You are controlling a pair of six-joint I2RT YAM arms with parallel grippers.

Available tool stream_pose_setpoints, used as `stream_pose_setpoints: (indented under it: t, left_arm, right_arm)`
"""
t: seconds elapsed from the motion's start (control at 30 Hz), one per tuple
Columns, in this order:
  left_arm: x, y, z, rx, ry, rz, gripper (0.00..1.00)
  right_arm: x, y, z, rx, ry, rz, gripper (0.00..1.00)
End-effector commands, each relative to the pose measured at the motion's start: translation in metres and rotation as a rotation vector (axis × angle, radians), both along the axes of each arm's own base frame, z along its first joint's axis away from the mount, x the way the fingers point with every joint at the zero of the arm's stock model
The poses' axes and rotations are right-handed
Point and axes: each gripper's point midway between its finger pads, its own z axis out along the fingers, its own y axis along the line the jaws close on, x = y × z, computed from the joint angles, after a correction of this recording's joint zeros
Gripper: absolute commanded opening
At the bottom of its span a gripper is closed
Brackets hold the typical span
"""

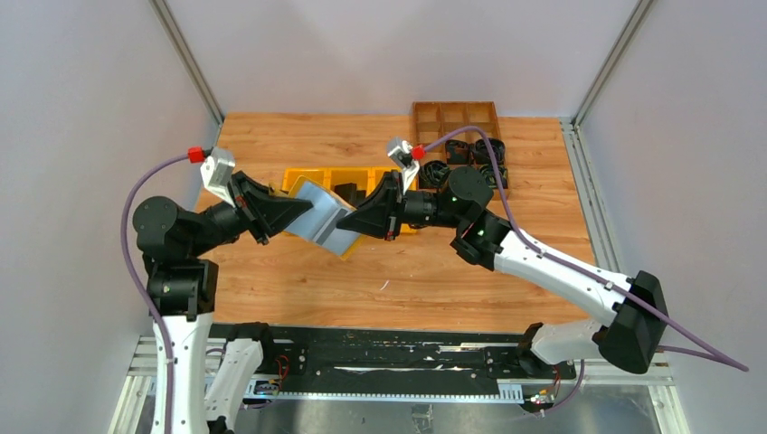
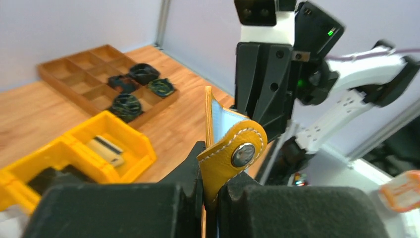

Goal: Take the credit cards out of the card holder
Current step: Remove the credit card from the card holder.

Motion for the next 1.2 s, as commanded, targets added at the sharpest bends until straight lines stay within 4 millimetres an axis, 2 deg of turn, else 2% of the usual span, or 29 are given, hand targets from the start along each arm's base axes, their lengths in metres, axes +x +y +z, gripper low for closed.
stream_pose_setpoints:
  t: [0.0, 0.07, 0.2, 0.43, 0.47, 0.5, 0.57, 0.7, 0.83, 0.93, 1.1, 1.17]
  left_arm:
    - [0.021, 0.03, -0.013, 0.225, -0.203, 0.251, 0.0]
    - [0.022, 0.036, -0.01, 0.245, -0.263, 0.297, 0.0]
    - [0.011, 0.031, -0.012, 0.252, -0.316, 0.264, 0.0]
    - [-0.002, 0.028, -0.034, 0.355, -0.426, 0.209, 0.0]
    - [-0.004, 0.029, -0.036, 0.372, -0.451, 0.21, 0.0]
    - [-0.003, 0.031, -0.036, 0.394, -0.482, 0.23, 0.0]
    - [-0.001, 0.036, -0.033, 0.407, -0.507, 0.271, 0.0]
    - [0.001, 0.041, -0.013, 0.361, -0.54, 0.336, 0.0]
    - [-0.001, 0.035, 0.001, 0.276, -0.485, 0.311, 0.0]
    - [-0.002, 0.029, 0.008, 0.233, -0.437, 0.273, 0.0]
    - [-0.007, 0.023, 0.02, 0.179, -0.385, 0.229, 0.0]
    - [-0.009, 0.021, 0.022, 0.165, -0.369, 0.211, 0.0]
  right_arm:
    - [-0.012, 0.002, -0.003, -0.075, -0.117, -0.073, 0.04]
    - [-0.016, 0.004, 0.0, -0.084, -0.139, -0.078, 0.03]
    - [-0.02, 0.01, 0.008, -0.08, -0.14, -0.085, 0.02]
    - [-0.006, 0.021, 0.005, -0.128, -0.085, -0.246, 0.0]
    - [-0.007, 0.022, 0.004, -0.126, -0.079, -0.248, 0.02]
    - [-0.011, 0.024, 0.003, -0.124, -0.078, -0.229, 0.12]
    - [-0.015, 0.025, 0.002, -0.122, -0.072, -0.206, 0.22]
    - [-0.026, 0.024, -0.001, -0.125, -0.062, -0.147, 0.43]
    - [-0.035, 0.022, -0.009, -0.134, -0.04, -0.09, 0.52]
    - [-0.037, 0.018, -0.012, -0.131, -0.04, -0.075, 0.51]
    - [-0.041, 0.009, -0.005, -0.104, -0.073, -0.075, 0.43]
    - [-0.037, 0.006, -0.005, -0.112, -0.087, -0.106, 0.38]
